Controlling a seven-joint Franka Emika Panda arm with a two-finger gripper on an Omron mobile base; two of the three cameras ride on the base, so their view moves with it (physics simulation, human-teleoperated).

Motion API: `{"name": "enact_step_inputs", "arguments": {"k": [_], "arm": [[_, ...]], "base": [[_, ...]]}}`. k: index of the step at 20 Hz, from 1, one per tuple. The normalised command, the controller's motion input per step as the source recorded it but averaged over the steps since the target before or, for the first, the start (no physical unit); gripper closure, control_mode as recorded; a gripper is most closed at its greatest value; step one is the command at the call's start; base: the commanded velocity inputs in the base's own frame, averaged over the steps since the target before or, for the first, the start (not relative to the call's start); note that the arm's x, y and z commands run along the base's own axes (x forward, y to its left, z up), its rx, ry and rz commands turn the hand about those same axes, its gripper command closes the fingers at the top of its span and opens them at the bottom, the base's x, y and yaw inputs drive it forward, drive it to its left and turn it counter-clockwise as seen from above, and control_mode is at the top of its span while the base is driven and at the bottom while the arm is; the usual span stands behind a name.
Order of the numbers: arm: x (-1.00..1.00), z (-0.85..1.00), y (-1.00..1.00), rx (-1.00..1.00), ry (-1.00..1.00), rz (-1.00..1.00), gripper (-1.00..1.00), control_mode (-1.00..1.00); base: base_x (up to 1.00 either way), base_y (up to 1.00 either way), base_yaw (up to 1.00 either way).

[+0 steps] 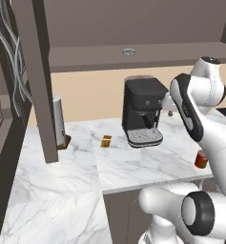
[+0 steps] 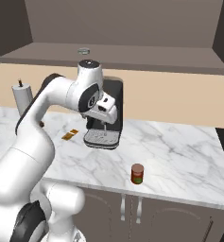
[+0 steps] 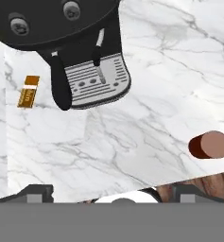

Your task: Restock the canned food cabinet by taking the new fresh canned food from the counter and placing it in the cabinet. Then, take the old canned food from the cabinet and place it on the counter.

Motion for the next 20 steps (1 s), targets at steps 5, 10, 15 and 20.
{"name": "enact_step_inputs", "arguments": {"k": [5,10,15,20], "arm": [[0.0,-0.47,-1.0,0.05,0.09,-0.34,-1.0,-1.0],[0.0,-0.6,-0.98,0.0,0.17,-0.28,-1.0,-1.0],[0.0,-0.73,-0.77,0.0,0.16,-0.09,-1.0,-1.0],[0.0,-0.38,-0.5,0.01,0.1,-0.01,-1.0,-1.0]], "base": [[0.0,0.0,0.0],[0.0,0.0,0.0],[0.0,0.0,0.0],[0.0,0.0,0.0]]}}
